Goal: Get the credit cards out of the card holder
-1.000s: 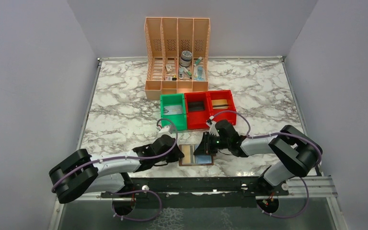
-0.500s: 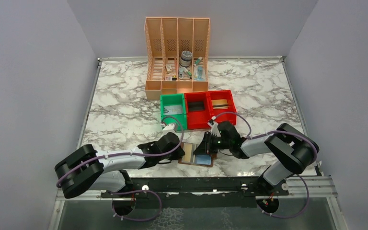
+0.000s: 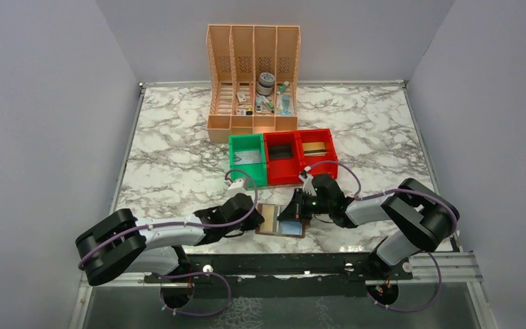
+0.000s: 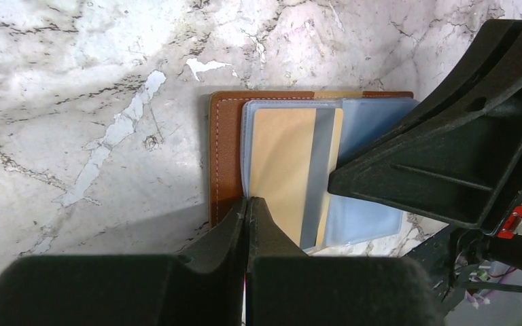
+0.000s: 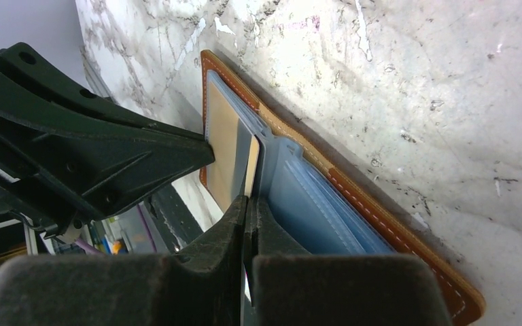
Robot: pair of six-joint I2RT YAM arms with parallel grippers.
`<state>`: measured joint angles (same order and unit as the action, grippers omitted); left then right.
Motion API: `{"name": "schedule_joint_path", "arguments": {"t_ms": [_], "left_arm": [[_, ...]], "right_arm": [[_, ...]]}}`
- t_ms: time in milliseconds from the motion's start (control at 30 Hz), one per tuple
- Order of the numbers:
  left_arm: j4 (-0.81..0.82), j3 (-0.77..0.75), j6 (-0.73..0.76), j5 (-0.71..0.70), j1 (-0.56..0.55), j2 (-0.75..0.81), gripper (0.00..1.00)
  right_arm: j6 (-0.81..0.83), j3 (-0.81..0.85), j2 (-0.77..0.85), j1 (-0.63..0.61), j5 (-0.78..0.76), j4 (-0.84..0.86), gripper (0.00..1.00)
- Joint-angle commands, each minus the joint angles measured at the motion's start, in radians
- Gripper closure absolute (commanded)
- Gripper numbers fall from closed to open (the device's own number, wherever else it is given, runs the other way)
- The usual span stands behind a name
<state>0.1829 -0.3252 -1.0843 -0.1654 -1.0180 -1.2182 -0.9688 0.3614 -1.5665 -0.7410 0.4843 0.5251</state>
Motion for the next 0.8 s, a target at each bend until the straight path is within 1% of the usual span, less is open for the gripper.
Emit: {"name": "schedule_joint_path", "arguments": {"t_ms": [0, 233, 433, 633, 767], "left_arm": [[-0.045, 0.001, -0.023, 0.036, -0.030, -0.001, 1.00], [-0.096, 0.008, -0.011, 0.003, -0.031, 0.049, 1.00], [-0.102, 0.022, -0.015, -0.002, -0.030, 0.071, 1.00], [-0.096, 0.018, -0.015, -0.001, -0.030, 0.069, 1.00], [-0.092, 0.015, -0.017, -0.004, -0.030, 0.068, 1.00]], "right_arm": [[-0.015, 0.021, 0.058, -0.029, -0.001, 0.018, 0.99], [-0.004, 0.007, 0.092, -0.021, -0.004, -0.017, 0.99], [0.026, 0.014, 0.121, -0.002, 0.012, -0.062, 0.99], [0.047, 0.021, 0.112, 0.000, 0.022, -0.102, 0.99], [0.083, 0.035, 0.072, -0.001, -0.001, -0.152, 0.87]]}}
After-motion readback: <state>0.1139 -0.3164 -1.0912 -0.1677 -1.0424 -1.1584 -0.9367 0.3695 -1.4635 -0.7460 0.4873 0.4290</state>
